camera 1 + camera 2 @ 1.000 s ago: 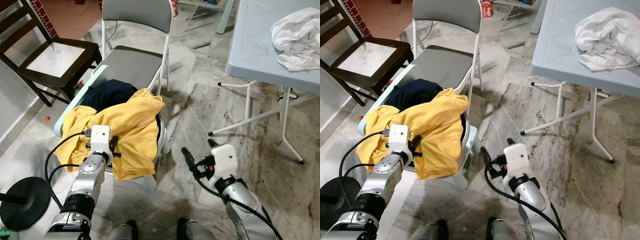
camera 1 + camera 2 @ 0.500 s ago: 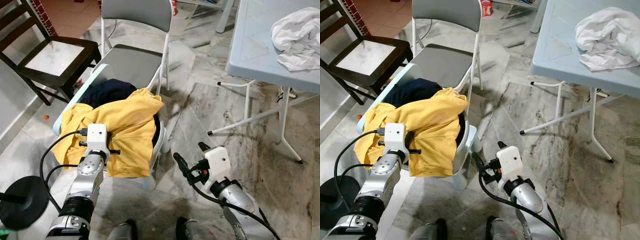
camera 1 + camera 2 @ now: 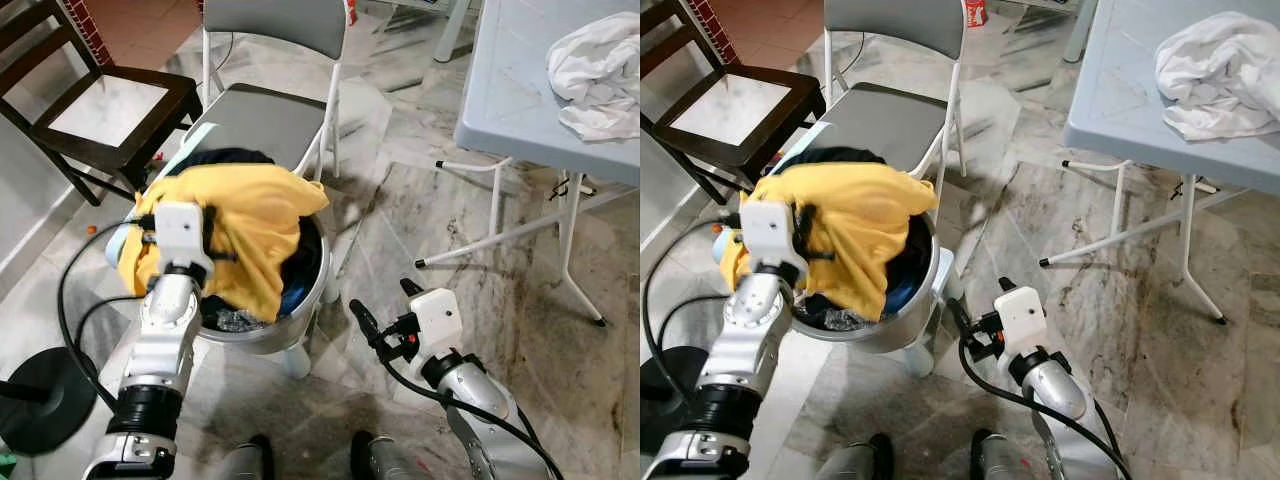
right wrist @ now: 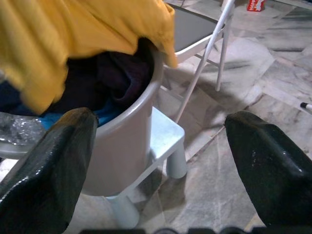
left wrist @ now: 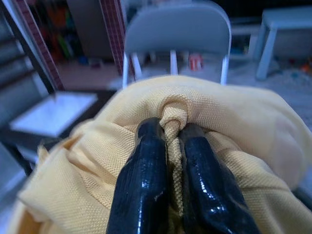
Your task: Hang hanger
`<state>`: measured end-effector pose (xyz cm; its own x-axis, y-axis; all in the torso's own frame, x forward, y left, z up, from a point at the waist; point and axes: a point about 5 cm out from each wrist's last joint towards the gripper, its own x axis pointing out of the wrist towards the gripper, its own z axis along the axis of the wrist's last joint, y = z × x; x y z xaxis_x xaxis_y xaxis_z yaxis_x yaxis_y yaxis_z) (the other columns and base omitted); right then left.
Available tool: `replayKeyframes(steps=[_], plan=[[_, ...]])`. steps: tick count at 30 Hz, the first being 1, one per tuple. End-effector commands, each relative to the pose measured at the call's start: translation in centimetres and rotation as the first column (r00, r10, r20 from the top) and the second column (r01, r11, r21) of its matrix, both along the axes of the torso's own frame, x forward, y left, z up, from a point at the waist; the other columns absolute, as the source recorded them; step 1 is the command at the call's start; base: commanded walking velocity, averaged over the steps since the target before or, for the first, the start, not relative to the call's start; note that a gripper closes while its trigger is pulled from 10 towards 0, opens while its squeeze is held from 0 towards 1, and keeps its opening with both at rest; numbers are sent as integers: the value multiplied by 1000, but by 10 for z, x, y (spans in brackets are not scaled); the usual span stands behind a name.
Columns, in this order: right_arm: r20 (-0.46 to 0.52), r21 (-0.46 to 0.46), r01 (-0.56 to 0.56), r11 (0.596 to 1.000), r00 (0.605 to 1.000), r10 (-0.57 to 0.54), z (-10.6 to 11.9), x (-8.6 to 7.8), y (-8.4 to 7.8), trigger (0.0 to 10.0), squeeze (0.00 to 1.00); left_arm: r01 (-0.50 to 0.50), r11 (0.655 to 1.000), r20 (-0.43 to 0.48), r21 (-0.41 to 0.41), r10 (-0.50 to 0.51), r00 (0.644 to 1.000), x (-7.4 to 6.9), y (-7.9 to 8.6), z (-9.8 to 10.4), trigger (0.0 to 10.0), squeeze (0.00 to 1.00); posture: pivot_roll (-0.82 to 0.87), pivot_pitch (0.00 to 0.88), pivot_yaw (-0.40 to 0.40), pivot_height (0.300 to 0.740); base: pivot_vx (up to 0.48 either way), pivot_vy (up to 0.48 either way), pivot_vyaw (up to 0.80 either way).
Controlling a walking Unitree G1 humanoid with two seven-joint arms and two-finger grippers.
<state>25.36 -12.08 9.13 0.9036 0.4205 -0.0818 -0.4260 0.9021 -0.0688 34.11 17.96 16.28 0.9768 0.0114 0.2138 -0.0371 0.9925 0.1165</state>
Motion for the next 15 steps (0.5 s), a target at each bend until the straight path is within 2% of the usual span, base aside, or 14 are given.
replayKeyframes(steps=[1, 4, 6, 7, 9, 13, 14, 15], plan=[[-13, -2, 0, 1000, 1000, 0, -4, -1, 0, 10000, 0, -11, 1000, 99, 16, 10, 995, 0, 3, 23, 0, 0, 2, 226, 6, 740, 0, 0, 0], [-11, -1, -4, 1000, 1000, 4, -4, 1, 2, 10000, 0, -23, 1000, 100, 15, 21, 995, 0, 6, 25, 0, 0, 7, 223, 8, 740, 0, 0, 0], [-10, -2, -4, 1000, 1000, 4, -4, 2, 2, 10000, 0, -39, 999, 14, -7, 39, 999, -8, 9, 5, 0, 0, 7, 224, 11, 740, 0, 0, 0], [-10, -2, -4, 1000, 1000, 4, -4, 2, 2, 10000, 0, -39, 999, 14, -7, 39, 999, -8, 9, 5, 0, 0, 7, 224, 11, 740, 0, 0, 0], [-13, -2, 1, 1000, 1000, -1, -6, 1, 2, 10000, 0, -27, 999, -62, -18, 26, 998, -19, 5, -15, 0, 0, 3, 226, 13, 740, 0, 0, 0], [-18, -3, 5, 1000, 1000, -5, -8, -1, 1, 10000, 0, -28, 999, -130, -33, 23, 991, -29, 1, -30, 0, 0, 3, 227, 14, 740, 0, 0, 0], [-20, -4, 5, 1000, 1000, -5, -9, -2, 1, 10000, 0, -40, 998, -179, -51, 30, 983, -33, -2, -40, 0, 0, 3, 228, 14, 740, 0, 0, 0], [-20, -4, 5, 1000, 1000, -5, -9, -2, 1, 10000, 0, -40, 998, -179, -51, 30, 983, -33, -2, -40, 0, 0, 3, 228, 14, 740, 0, 0, 0]])
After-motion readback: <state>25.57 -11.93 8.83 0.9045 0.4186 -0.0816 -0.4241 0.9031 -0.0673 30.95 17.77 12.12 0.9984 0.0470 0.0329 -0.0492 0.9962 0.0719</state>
